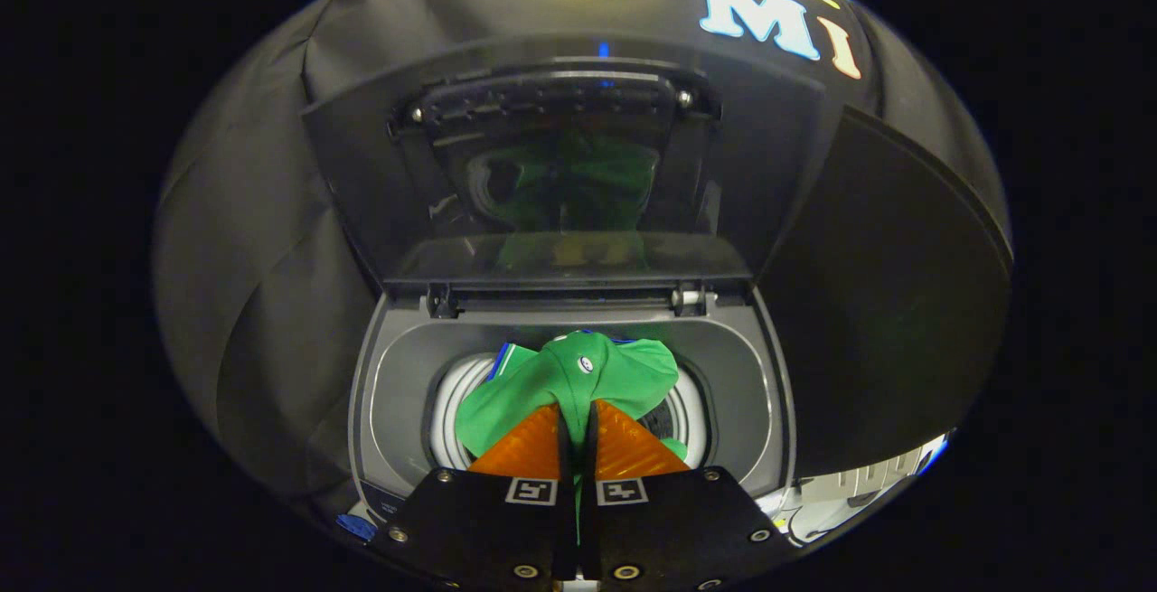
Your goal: Put the clothes into the washing machine and then close the washing machine lid.
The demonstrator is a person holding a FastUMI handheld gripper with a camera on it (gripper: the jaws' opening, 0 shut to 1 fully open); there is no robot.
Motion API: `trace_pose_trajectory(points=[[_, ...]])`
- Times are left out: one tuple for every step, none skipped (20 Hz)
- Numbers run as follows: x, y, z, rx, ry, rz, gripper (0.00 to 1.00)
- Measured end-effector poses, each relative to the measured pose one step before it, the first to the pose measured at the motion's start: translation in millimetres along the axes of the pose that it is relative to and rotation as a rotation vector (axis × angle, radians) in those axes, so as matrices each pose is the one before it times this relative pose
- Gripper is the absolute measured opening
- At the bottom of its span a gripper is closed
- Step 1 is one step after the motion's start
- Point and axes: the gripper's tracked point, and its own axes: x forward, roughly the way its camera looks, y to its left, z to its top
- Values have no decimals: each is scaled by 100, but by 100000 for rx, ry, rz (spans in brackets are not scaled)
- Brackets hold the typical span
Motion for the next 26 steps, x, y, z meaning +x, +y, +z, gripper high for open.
trace_pose_trajectory(points=[[936, -23, -612, 854, 1983, 433, 2], [830, -80, -731, -560, 1944, 369, 2], [364, -270, -406, -1208, 1059, -503, 2], [332, -66, -502, -1185, 829, 32, 2], [402, 75, -500, -889, 1088, 657, 2], [224, 63, -692, -634, 1253, 210, 2], [202, -81, -481, -276, 1341, 67, 2], [235, -4, -460, 175, 1218, 94, 2], [318, -3, -342, 610, 866, -28, 2], [191, 75, -264, 678, 987, 321, 2], [162, 48, -155, 269, 874, 561, 2], [269, -3, -228, -200, 715, 265, 2], [121, -19, -111, -558, 539, 94, 2], [79, 120, -184, -371, 459, 228, 2], [68, 70, -62, -257, 294, 229, 2], [85, -67, -157, -644, 247, -568, 2], [253, -570, -304, -898, 1238, -3277, 2], [28, -468, -619, -891, 3233, -3088, 8], [717, 92, -974, -1171, 3735, 206, 31], [617, 475, -644, -59, 176, 1027, 53], [-91, 937, 117, 596, -385, 3265, 76], [-472, 588, -41, 405, -705, 1855, 98], [-80, -66, -362, -47, 28, 412, 98], [43, 64, -401, -538, 498, -1006, 98], [-232, -64, -46, -660, 2, -1106, 98], [-118, 153, 50, -439, -743, -240, 98]])
